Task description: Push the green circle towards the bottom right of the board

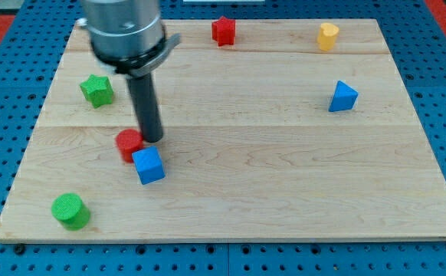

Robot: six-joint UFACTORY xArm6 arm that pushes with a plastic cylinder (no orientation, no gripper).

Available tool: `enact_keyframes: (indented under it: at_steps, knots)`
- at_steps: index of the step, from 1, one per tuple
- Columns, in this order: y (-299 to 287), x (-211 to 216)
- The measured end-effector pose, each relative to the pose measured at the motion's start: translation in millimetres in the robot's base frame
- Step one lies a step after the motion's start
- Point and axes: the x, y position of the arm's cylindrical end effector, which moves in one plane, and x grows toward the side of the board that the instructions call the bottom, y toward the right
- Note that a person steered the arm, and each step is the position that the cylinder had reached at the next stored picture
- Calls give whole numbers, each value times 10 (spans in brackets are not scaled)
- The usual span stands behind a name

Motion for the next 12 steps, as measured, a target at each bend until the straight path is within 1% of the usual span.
enact_keyframes:
  at_steps: [1, 2, 3, 4, 5, 6, 7, 9, 12]
  knots:
    - [-631, 9]
    - [-1017, -11]
    - [-942, -31]
    - [-495, -125]
    - [-447, 113]
    - [-702, 349]
    - [-716, 336]
    - [109, 354]
    - [175, 418]
